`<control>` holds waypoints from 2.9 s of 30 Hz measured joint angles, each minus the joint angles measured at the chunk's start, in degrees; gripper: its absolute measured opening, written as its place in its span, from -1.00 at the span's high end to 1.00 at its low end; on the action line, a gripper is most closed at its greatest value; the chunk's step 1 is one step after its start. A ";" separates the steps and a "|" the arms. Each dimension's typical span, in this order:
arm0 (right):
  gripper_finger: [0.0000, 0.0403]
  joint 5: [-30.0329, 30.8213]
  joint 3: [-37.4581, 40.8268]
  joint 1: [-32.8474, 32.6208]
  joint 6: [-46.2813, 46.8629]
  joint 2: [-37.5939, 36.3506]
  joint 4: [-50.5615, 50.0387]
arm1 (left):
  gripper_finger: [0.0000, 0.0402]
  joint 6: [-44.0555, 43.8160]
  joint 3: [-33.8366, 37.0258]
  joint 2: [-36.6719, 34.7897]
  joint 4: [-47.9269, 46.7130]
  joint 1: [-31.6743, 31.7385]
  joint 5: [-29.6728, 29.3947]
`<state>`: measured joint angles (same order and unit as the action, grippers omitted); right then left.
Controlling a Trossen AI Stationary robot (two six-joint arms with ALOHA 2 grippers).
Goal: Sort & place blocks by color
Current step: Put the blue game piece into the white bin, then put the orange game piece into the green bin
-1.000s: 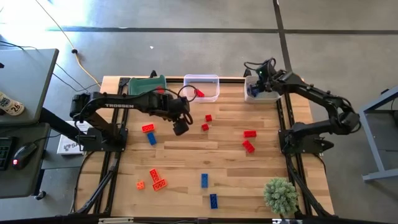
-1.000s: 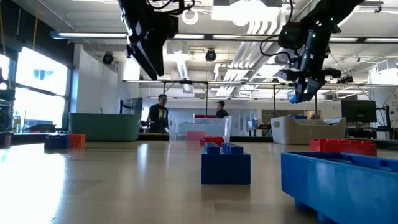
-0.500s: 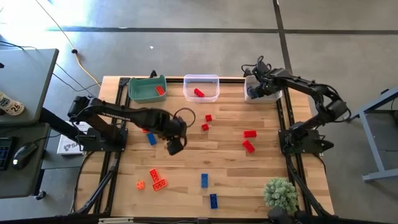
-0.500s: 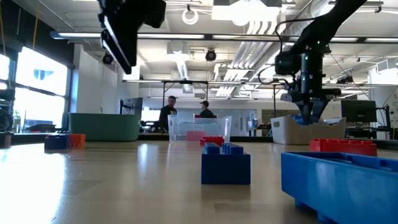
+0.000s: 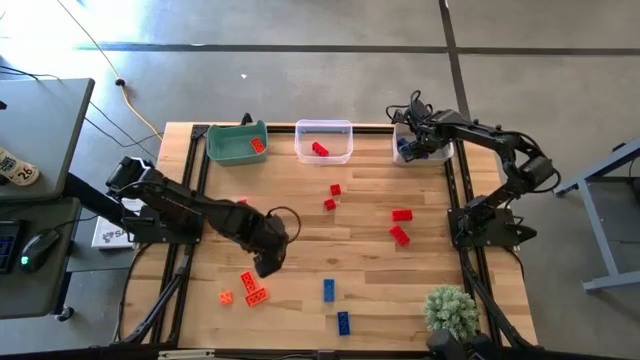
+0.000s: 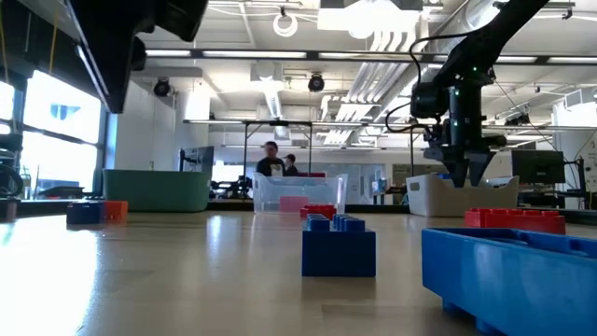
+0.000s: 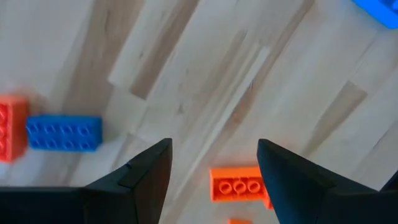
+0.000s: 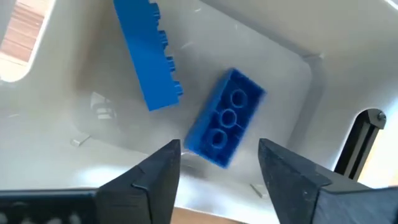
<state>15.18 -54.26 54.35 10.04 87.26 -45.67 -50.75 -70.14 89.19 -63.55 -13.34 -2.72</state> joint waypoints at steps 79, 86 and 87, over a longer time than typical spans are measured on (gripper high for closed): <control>-0.09 -15.47 0.00 -6.51 -1.12 -18.27 -2.95 | -0.12 -26.65 21.07 0.38 21.23 -36.07 0.61; -0.09 -15.47 0.00 -6.51 -1.11 -18.25 -2.95 | -0.12 -26.42 22.82 0.35 22.10 -35.51 0.42; -0.09 -15.47 0.00 -6.51 -1.10 -18.25 -2.95 | -0.12 -25.73 23.02 0.31 22.42 -35.35 0.39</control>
<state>-0.30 -54.26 47.83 8.94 69.01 -48.62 -76.48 -47.13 89.50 -41.13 -48.69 -2.33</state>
